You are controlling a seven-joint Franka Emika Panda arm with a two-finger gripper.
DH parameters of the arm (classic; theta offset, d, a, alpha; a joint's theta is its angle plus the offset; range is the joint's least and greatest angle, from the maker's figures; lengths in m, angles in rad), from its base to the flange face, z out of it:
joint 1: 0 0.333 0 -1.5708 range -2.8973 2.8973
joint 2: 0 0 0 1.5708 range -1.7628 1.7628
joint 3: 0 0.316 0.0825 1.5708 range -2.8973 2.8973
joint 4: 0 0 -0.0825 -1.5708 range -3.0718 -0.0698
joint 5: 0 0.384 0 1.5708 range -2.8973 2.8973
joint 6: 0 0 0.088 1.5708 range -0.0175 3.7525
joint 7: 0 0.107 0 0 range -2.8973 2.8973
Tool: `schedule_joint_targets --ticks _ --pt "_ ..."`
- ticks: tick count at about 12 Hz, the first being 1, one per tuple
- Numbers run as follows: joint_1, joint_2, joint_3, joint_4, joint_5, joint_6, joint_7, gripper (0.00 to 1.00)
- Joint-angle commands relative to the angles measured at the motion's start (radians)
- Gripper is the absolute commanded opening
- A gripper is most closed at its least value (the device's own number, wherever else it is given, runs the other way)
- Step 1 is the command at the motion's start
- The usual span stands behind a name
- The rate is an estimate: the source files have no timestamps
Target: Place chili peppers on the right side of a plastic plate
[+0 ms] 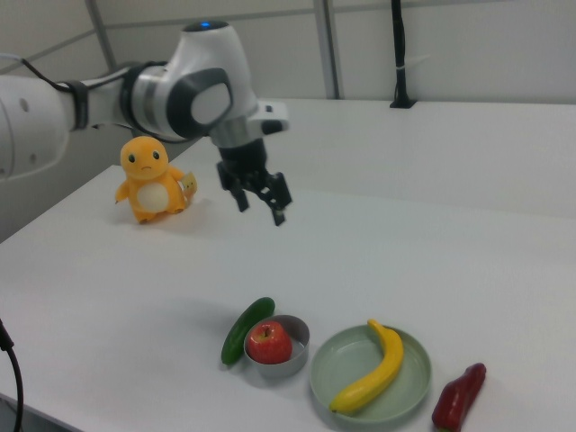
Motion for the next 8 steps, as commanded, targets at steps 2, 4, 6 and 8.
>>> schedule_joint_targets --ticks 2,4,6,8 --pt "0.086 -0.079 0.004 -0.085 0.027 -0.008 0.016 1.00" --pt "0.124 -0.113 0.005 -0.153 0.027 0.037 0.019 1.00" --pt "0.134 -0.125 0.005 -0.167 0.027 0.029 0.020 1.00" --pt "0.134 -0.127 0.005 -0.176 0.027 0.026 0.020 1.00"
